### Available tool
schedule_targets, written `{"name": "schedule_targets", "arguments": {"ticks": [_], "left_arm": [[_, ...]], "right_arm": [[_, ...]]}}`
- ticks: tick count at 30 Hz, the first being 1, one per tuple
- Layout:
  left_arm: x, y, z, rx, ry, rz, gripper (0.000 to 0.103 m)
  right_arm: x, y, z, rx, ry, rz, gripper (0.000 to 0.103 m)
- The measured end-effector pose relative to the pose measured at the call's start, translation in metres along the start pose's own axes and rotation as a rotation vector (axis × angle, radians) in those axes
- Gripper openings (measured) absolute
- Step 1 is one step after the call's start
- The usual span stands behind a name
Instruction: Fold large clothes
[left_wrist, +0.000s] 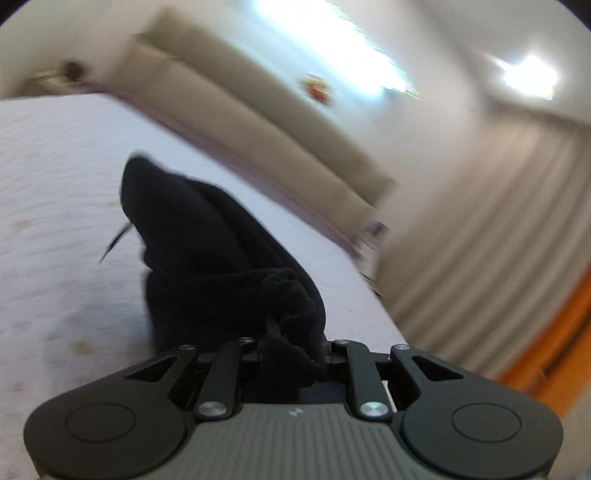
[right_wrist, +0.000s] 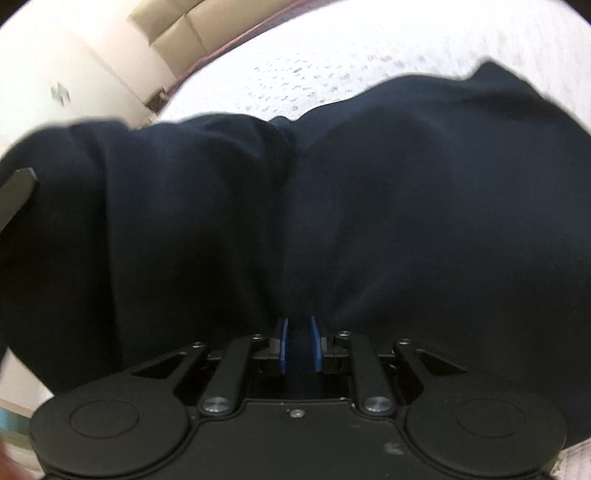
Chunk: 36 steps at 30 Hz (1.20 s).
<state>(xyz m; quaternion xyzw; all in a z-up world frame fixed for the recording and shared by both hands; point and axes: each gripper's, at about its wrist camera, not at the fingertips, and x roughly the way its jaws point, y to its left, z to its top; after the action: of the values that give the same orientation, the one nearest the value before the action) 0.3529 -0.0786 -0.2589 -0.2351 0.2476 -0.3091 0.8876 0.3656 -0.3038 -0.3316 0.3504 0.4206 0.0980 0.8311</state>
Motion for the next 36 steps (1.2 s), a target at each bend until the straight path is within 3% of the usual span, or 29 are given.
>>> {"name": "schedule_targets", "arguments": {"ticks": [4,8,11,14,15,17,18,19,22,24,25,26,30,33,34,35,36], "left_arm": [[0.04,-0.057,-0.015,0.061,0.074,-0.127,0.018],[0.087,-0.099,-0.051,0.113,0.183,-0.154,0.019],[0.131,-0.108,-0.096,0.152,0.318,-0.1,0.019],[0.157,-0.109,-0.137,0.234,0.407,0.034,0.019],[0.157,-0.113,-0.14,0.254,0.399,0.051,0.019],[0.155,-0.122,-0.139,0.262,0.382,0.073,0.021],[0.155,-0.127,-0.137,0.265,0.371,0.082,0.021],[0.151,-0.129,-0.136,0.269,0.364,0.091,0.021],[0.148,-0.136,-0.136,0.273,0.352,0.11,0.021],[0.144,-0.14,-0.136,0.271,0.345,0.116,0.021],[0.141,-0.141,-0.135,0.272,0.343,0.122,0.021],[0.14,-0.142,-0.135,0.277,0.34,0.127,0.021],[0.147,-0.158,-0.129,0.331,0.303,0.114,0.022],[0.17,-0.159,-0.14,0.348,0.354,0.12,0.025],[0.178,-0.151,-0.147,0.333,0.381,0.136,0.026],[0.181,-0.147,-0.154,0.327,0.399,0.143,0.027],[0.178,-0.145,-0.16,0.332,0.406,0.139,0.028]], "right_arm": [[-0.068,-0.035,0.02,-0.029,-0.161,-0.142,0.018],[-0.121,-0.083,0.038,-0.026,-0.254,-0.27,0.022],[-0.133,-0.121,0.05,-0.038,-0.239,-0.347,0.022],[-0.132,-0.141,0.063,-0.017,-0.218,-0.279,0.025],[-0.132,-0.142,0.07,-0.023,-0.212,-0.25,0.029],[-0.126,-0.141,0.085,-0.033,-0.204,-0.156,0.069],[-0.122,-0.141,0.092,-0.02,-0.195,-0.11,0.079],[-0.12,-0.143,0.1,0.005,-0.187,-0.059,0.081],[-0.1,-0.145,0.137,0.063,-0.172,0.019,0.084],[-0.078,-0.15,0.152,0.093,-0.098,0.016,0.083],[-0.071,-0.152,0.156,0.095,-0.081,0.047,0.056],[-0.069,-0.145,0.159,0.066,-0.081,0.068,0.016],[-0.093,-0.11,0.159,-0.139,-0.203,-0.018,0.014],[-0.078,-0.128,0.16,-0.088,-0.169,-0.09,0.018],[-0.06,-0.139,0.161,-0.08,-0.123,-0.137,0.028],[-0.045,-0.147,0.162,-0.084,-0.085,-0.196,0.049],[-0.041,-0.156,0.16,-0.072,-0.071,-0.222,0.06]]}}
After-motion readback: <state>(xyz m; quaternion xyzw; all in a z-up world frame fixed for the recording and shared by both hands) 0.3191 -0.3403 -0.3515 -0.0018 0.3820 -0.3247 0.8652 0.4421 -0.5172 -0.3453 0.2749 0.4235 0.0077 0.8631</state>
